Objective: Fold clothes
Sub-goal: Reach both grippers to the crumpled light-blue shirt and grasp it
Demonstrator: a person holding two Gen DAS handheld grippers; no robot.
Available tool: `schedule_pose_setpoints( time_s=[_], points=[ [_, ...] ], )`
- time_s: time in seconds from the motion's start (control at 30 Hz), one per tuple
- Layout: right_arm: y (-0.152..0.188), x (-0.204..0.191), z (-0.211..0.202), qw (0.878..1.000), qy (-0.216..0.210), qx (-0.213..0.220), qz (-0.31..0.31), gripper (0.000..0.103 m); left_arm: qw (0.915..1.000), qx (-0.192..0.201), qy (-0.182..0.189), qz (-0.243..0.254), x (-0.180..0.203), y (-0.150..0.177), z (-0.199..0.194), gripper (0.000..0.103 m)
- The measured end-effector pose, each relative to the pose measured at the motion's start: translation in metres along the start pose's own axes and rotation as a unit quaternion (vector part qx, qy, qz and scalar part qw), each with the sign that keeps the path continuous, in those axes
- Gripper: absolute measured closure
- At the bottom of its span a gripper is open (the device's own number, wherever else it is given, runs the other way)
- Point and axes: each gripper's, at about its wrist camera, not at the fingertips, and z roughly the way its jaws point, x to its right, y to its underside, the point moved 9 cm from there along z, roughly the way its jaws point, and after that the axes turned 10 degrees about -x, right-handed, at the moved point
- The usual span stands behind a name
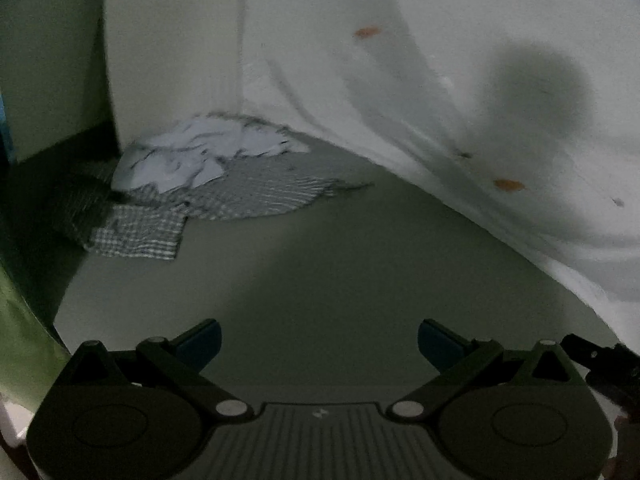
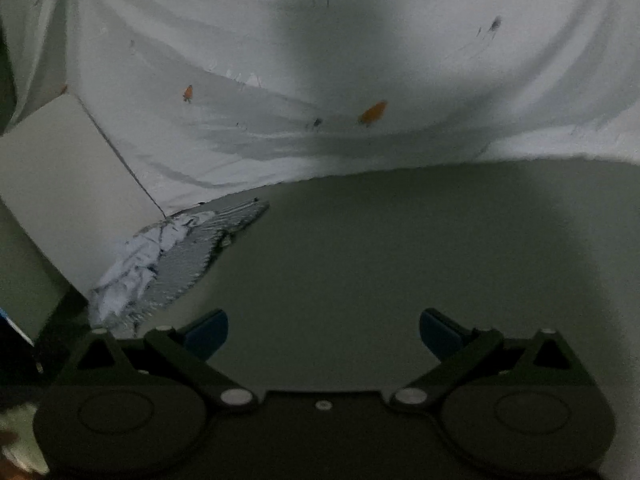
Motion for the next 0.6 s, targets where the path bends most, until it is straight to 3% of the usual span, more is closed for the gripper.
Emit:
schedule_pose_setpoints(
  time_s=[0.07, 0.37, 0.43, 0.6],
  points=[
    [-0.010, -0.013, 0.028, 0.999, -0.025, -0.012, 0.023, 0.001, 0.9998, -0.009, 0.002, -0.015, -0.019, -0.023, 0.023, 0.000],
    [-0.067, -0.100, 0.180, 0.987, -0.098, -0.063, 0.111, 0.031, 0.9984, -0.010, -0.009, -0.055, -0.124, -0.158, 0.130, 0.000],
    [-0.084, -0.128, 0.220, 0.982, -0.121, -0.077, 0.122, 0.047, 0.9969, -0.009, -0.013, -0.077, -0.152, -0.187, 0.156, 0.001],
    [-0.131, -0.203, 0.332, 0.958, -0.209, -0.126, 0.150, 0.069, 0.9926, 0.005, -0.016, -0.120, -0.208, -0.252, 0.214, 0.001]
  ],
)
